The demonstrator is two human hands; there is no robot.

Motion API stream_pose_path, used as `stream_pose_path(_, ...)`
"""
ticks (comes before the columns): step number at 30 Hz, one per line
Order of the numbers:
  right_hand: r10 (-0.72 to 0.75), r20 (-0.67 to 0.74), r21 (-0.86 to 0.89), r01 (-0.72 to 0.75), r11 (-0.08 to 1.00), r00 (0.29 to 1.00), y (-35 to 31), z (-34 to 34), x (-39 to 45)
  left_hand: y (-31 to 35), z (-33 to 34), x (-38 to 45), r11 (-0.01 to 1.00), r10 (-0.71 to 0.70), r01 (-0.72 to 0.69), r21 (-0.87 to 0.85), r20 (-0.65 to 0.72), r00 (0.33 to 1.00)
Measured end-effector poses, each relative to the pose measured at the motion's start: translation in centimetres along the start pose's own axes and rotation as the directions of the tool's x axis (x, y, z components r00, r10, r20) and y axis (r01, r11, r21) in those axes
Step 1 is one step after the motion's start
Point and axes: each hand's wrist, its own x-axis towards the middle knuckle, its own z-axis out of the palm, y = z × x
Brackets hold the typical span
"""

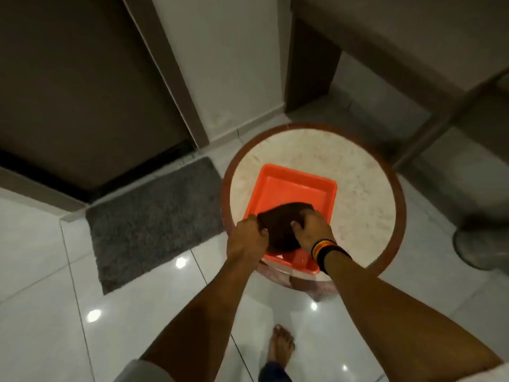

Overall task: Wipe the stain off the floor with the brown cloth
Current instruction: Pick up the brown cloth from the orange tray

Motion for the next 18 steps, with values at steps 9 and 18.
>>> stream_pose_path(9,0.215,-0.056,0.087,-0.210,0.974,0.975,1.3,3.9,6.8,0.0,7.0,6.0,0.981,-0.191,0.192,0.010,-0.071,0.979)
stream_pose_path(18,0.283,-0.094,0.462,-0.210,0.861,0.954,-1.1,4.0,5.9,-1.8,5.4,5.0,0.910,-0.146,0.082,-0.407,-0.128,0.981)
